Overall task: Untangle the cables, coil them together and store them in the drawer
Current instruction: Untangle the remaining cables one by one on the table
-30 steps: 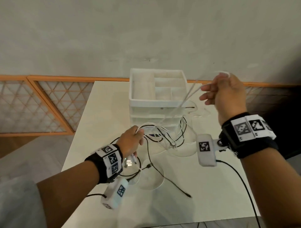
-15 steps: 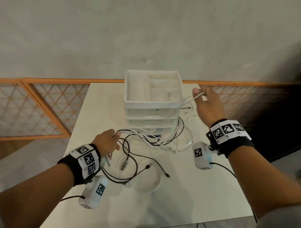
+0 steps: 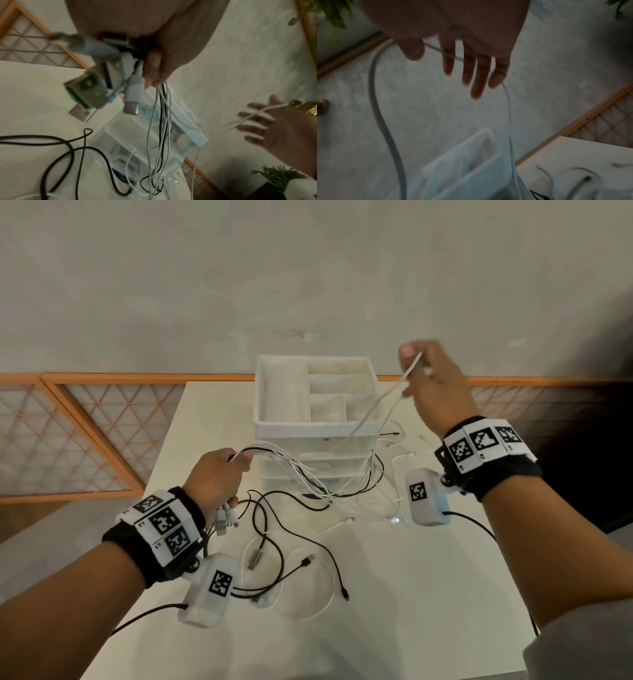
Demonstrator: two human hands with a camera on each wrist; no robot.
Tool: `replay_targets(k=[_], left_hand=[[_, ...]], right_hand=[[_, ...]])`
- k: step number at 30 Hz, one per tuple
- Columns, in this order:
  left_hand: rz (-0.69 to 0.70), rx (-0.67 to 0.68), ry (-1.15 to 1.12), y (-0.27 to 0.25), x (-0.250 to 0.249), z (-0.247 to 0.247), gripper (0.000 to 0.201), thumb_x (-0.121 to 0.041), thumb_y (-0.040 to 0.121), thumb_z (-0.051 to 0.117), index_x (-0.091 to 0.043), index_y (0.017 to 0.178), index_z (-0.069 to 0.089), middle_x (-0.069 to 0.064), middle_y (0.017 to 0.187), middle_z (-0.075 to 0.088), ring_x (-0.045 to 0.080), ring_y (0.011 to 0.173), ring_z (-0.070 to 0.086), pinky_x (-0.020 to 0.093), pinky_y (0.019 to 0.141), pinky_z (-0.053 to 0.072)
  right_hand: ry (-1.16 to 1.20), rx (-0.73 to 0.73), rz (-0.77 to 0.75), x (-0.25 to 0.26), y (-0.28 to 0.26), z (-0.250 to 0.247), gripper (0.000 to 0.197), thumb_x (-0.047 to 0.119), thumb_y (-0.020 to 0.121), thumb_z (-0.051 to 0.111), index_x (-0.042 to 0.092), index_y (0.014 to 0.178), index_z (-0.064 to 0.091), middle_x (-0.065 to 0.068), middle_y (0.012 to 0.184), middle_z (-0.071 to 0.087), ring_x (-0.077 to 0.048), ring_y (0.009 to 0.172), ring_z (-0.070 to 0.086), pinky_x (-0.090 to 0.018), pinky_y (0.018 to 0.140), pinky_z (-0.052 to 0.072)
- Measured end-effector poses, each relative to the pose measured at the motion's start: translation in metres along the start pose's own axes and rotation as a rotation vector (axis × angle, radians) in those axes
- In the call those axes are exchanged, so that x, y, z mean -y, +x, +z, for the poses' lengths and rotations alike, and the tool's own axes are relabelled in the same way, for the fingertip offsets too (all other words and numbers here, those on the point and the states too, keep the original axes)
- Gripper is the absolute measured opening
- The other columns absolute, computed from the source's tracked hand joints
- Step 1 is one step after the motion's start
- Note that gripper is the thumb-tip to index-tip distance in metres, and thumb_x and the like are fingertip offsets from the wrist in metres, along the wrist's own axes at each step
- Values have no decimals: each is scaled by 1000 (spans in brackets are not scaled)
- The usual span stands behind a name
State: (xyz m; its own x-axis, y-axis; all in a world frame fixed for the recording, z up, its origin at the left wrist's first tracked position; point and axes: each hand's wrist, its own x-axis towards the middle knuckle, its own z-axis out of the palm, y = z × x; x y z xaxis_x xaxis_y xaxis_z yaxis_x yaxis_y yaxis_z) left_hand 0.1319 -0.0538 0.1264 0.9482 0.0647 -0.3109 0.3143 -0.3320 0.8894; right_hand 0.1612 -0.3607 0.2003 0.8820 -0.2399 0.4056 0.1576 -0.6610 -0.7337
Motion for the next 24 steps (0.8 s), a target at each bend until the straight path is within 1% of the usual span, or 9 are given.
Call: replay_targets(k=[2,3,7,9,12,16,18,20,24], left_hand=[[22,18,13,-2,-4,-1,44,-45,96,57,-4,80,52,2,59,33,15,42,32,28,47,35],[22,31,0,-2,-8,-1,49,-51,95,55,-4,82,55,1,57,32,15,44,31,27,47,35],[39,89,-99,-2,-16,-1,42,-44,102,43,-9,81,52,0,56,28,12,42,25,25,42,30],[56,113,-70,0,-14,0,37,-37,104,43,-9,83,52,-1,57,29,10,41,26,24,41,31],[64,115,-46,1,-10,5,33,-32,105,43,-7,85,53,-1,59,30,10,40,27,22,40,32],[52,36,-89,2,-12,11,36,-35,104,43,-8,84,55,-3,54,30,11,39,25,23,42,29],[58,30,-120,2,-15,12,38,-36,104,42,-9,82,57,-7,48,29,11,38,24,24,45,28],[74,41,-158,1,-18,12,38,-35,104,42,-8,83,59,-8,47,30,11,38,25,26,46,27],[163,76,-143,-2,-19,11,38,-32,104,45,-2,91,64,-6,54,33,10,40,28,24,43,31]], right_hand=[[-172,215,125,-19,3,7,56,62,98,31,20,123,57,-9,110,67,-30,102,65,-43,93,49],[-193,244,179,-26,6,8,58,64,98,30,19,123,57,-11,110,67,-31,103,65,-44,95,48],[-139,48,238,-33,29,-1,58,70,89,35,21,109,58,-6,112,68,-31,104,66,-47,96,49],[-65,-72,192,-26,42,-11,48,70,86,43,29,107,57,3,115,66,-27,105,66,-45,96,49],[70,-128,98,-17,56,-18,29,68,82,53,44,98,53,15,127,57,-23,105,68,-51,94,53],[47,-110,50,-28,52,-16,37,51,90,58,28,119,55,6,144,52,-21,84,69,-36,89,52],[-69,-38,110,-50,37,-10,37,40,93,61,25,125,53,7,145,50,-20,101,66,-33,96,46],[-217,130,247,-81,14,-1,42,26,92,62,21,132,51,-2,144,51,-26,125,55,-36,104,41],[-483,552,434,-119,-39,14,62,14,86,61,24,144,42,-12,143,50,-30,127,52,-33,98,42]])
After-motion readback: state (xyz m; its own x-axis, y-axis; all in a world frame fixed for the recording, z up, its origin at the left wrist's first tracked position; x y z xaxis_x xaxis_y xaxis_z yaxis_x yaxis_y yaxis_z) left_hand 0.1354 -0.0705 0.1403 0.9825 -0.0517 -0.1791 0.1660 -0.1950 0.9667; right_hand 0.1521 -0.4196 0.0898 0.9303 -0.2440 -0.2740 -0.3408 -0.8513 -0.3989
